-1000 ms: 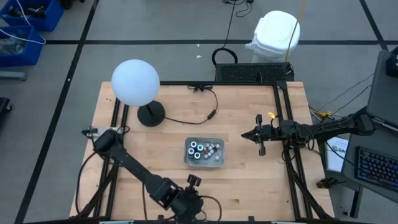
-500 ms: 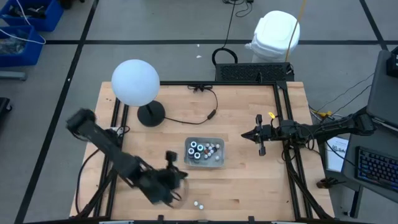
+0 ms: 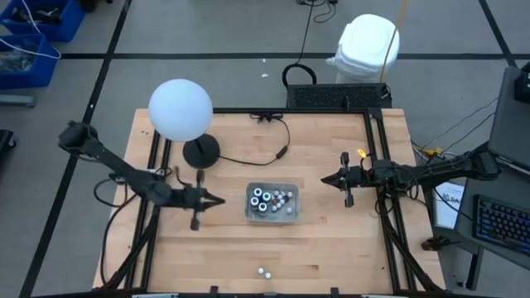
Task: Pick & Place food coloring
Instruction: Put the small red food coloring bottle into the gray bin
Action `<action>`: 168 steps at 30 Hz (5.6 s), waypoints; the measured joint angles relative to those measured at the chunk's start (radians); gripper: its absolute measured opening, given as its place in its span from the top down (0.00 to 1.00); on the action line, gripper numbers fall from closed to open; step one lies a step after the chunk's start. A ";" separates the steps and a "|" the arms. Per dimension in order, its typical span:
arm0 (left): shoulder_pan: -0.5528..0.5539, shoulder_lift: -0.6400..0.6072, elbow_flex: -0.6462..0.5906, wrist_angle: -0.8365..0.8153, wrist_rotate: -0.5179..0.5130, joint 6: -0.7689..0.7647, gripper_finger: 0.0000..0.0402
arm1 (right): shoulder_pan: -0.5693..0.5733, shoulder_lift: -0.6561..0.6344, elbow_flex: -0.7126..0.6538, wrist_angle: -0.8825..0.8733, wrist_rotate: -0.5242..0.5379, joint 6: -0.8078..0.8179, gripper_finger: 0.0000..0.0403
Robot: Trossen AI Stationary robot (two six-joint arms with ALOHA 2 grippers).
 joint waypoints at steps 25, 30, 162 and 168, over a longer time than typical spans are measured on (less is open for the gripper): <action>-0.008 -0.182 -0.349 0.318 -0.121 0.147 0.97 | 0.102 0.235 0.148 0.057 0.236 -0.037 1.00; -0.009 -0.181 -0.349 0.316 -0.122 0.149 0.97 | 0.276 0.424 0.383 -0.146 0.402 -0.030 1.00; -0.008 -0.181 -0.349 0.367 -0.116 0.019 0.91 | 0.472 1.197 1.302 -0.915 0.703 0.406 0.89; -0.009 -0.181 -0.349 0.368 -0.116 0.019 0.91 | 0.386 1.191 1.159 -0.864 0.656 0.472 0.89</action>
